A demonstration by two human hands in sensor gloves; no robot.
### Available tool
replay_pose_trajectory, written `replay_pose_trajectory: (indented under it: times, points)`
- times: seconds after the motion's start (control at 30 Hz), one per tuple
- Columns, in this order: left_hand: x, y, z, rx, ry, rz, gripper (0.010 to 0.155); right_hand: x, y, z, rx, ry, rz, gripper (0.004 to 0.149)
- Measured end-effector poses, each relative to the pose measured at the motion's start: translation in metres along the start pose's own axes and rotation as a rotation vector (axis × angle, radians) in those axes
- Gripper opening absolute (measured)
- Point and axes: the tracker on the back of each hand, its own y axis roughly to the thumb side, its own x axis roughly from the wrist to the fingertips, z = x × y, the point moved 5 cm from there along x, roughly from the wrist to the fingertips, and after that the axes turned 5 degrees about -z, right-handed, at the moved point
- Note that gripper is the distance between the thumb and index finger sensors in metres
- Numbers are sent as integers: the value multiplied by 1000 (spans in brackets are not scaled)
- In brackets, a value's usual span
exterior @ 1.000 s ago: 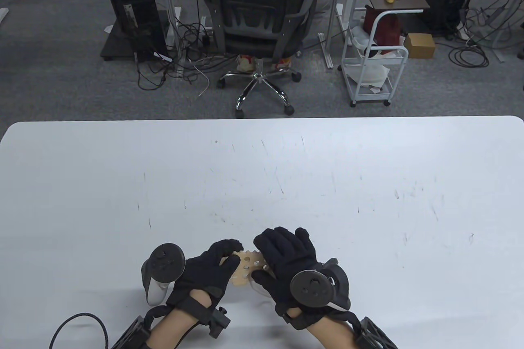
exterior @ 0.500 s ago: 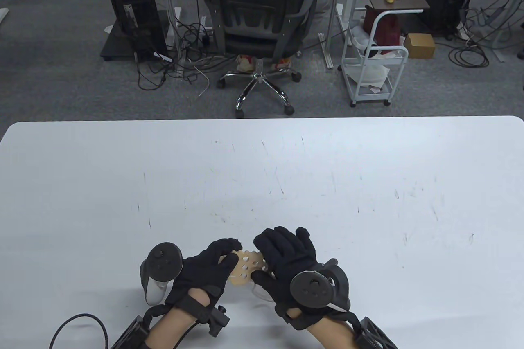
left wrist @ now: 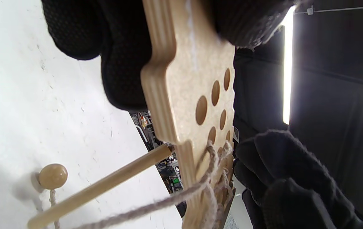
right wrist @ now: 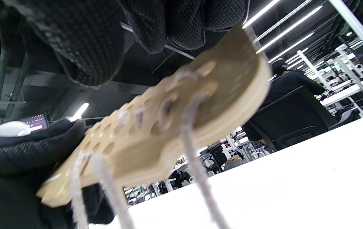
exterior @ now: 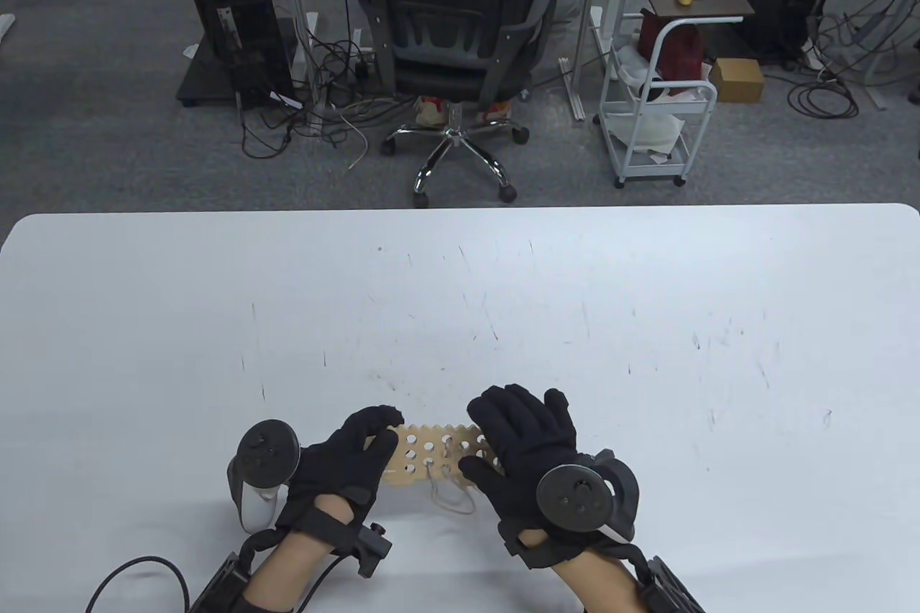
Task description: Thread rope through all holes on crocodile lacing toy
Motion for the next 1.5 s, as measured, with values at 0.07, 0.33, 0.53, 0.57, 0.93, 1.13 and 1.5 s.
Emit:
replay_pose_trajectory:
  times: [0.07,0.33,0.53,0.57,0.93,1.13,1.5]
  points:
    - [0,-1,-4,-8,11,-5,53,1,-5,7,13,-29,-18,67]
    - [0,0,-21,-45,56,-6,53,6,-32,32,72,-123,-121,64]
    - [0,-1,-30,-91,66,-9,52,7,-55,37,130,-142,-208,61]
    - [0,-1,-30,-99,66,-9,52,7,-57,37,133,-141,-218,61]
    - [1,1,-30,-168,40,11,52,8,-96,2,326,-21,-386,49]
    - [1,2,-26,-191,13,28,52,9,-92,-19,353,85,-380,46]
    - [0,6,-10,-230,-42,56,52,9,-72,-57,435,277,-317,50]
